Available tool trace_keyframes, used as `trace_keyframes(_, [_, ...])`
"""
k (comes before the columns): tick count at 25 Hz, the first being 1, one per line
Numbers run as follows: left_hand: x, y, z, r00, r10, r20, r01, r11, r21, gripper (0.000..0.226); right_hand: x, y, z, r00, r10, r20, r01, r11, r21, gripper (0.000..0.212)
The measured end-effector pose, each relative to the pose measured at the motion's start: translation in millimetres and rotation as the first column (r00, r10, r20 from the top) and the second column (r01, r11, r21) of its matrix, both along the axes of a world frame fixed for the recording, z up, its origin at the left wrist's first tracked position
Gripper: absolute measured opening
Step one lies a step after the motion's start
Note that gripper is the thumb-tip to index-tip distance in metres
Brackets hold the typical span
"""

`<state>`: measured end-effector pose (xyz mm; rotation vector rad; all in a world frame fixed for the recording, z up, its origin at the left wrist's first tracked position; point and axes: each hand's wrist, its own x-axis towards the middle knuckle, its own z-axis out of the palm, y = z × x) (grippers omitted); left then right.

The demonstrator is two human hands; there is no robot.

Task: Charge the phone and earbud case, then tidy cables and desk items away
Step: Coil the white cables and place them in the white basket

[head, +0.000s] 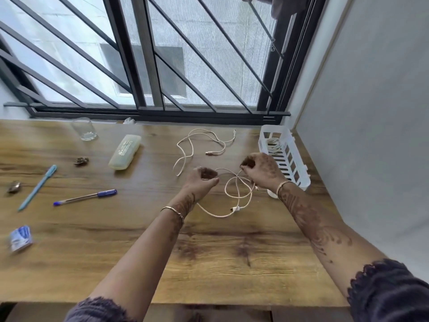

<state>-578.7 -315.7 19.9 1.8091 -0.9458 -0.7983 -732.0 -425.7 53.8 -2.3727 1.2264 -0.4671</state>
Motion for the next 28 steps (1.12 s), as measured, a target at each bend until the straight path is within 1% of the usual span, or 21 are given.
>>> trace_keyframes(1, [-2,0,5,1.0,-0.005,-0.001,0.005,1.0,-0.025,0.02,4,0,5,0.993,-0.053,0.106,0.046,0.997,0.069,0.01])
trace_keyframes(2, [-4,0,11,1.0,-0.018,0.002,0.018,0.999,-0.046,0.018,7,1,11,0.97,-0.115,0.212,0.08,0.982,0.17,0.008])
trace_keyframes(4, [-6,-2,20,0.996,-0.085,-0.009,0.084,0.993,-0.084,0.016,14,4,24,0.893,-0.25,0.374,0.093,0.916,0.391,0.009])
trace_keyframes(6, [-9,-3,31,0.982,-0.186,-0.033,0.181,0.976,-0.12,0.024,20,6,37,0.815,-0.351,0.462,0.031,0.822,0.569,0.014])
trace_keyframes(8, [-11,-6,35,0.966,-0.257,-0.026,0.252,0.959,-0.127,0.037,25,5,46,0.721,-0.443,0.533,-0.096,0.697,0.711,0.023])
trace_keyframes(9, [-10,-8,36,0.962,-0.274,-0.001,0.273,0.956,-0.11,0.039,27,4,50,0.674,-0.486,0.555,-0.167,0.632,0.756,0.028])
trace_keyframes(10, [-10,-9,37,0.959,-0.283,0.024,0.284,0.954,-0.096,0.036,30,3,53,0.638,-0.517,0.57,-0.221,0.587,0.779,0.032])
trace_keyframes(11, [-7,-11,35,0.96,-0.274,0.054,0.278,0.957,-0.082,0.03,33,3,54,0.622,-0.521,0.584,-0.25,0.574,0.78,0.033])
trace_keyframes(12, [-4,-13,34,0.966,-0.244,0.089,0.251,0.965,-0.076,0.026,35,1,55,0.624,-0.501,0.6,-0.25,0.599,0.761,0.033])
trace_keyframes(13, [0,-15,31,0.972,-0.203,0.116,0.214,0.973,-0.084,0.029,36,1,54,0.64,-0.461,0.615,-0.221,0.656,0.721,0.03])
trace_keyframes(14, [5,-17,30,0.981,-0.166,0.106,0.177,0.979,-0.105,0.032,37,-1,53,0.662,-0.407,0.629,-0.183,0.727,0.662,0.027])
trace_keyframes(15, [8,-17,32,0.987,-0.149,0.056,0.156,0.978,-0.141,0.03,37,-3,51,0.682,-0.355,0.639,-0.146,0.79,0.595,0.024])
trace_keyframes(16, [9,-17,36,0.988,-0.151,-0.011,0.147,0.973,-0.177,0.025,37,-6,49,0.695,-0.321,0.644,-0.116,0.834,0.54,0.022])
trace_keyframes(17, [11,-18,39,0.986,-0.155,-0.054,0.141,0.968,-0.206,0.024,38,-8,49,0.697,-0.303,0.65,-0.101,0.855,0.508,0.019])
trace_keyframes(18, [13,-18,42,0.984,-0.16,-0.077,0.138,0.964,-0.229,0.025,39,-11,49,0.689,-0.306,0.658,-0.101,0.857,0.505,0.015])
trace_keyframes(21, [21,-20,42,0.975,-0.199,-0.094,0.171,0.953,-0.249,0.031,48,-17,53,0.65,-0.324,0.687,-0.163,0.824,0.543,0.009])
trace_keyframes(23, [28,-22,37,0.972,-0.198,-0.123,0.167,0.96,-0.223,0.039,53,-22,56,0.662,-0.313,0.681,-0.154,0.832,0.533,0.009])
trace_keyframes(24, [32,-23,35,0.975,-0.193,-0.113,0.165,0.962,-0.218,0.044,54,-27,55,0.673,-0.312,0.67,-0.125,0.846,0.519,0.01])
trace_keyframes(25, [35,-24,35,0.976,-0.186,-0.112,0.156,0.959,-0.236,0.044,54,-31,55,0.689,-0.315,0.653,-0.078,0.863,0.499,0.01])
trace_keyframes(26, [38,-25,34,0.975,-0.168,-0.143,0.124,0.953,-0.275,0.039,54,-34,54,0.709,-0.324,0.626,-0.006,0.886,0.465,0.01])
trace_keyframes(28, [42,-29,37,0.971,-0.128,-0.204,0.05,0.936,-0.35,0.025,52,-38,49,0.799,-0.32,0.51,0.168,0.932,0.321,0.008])
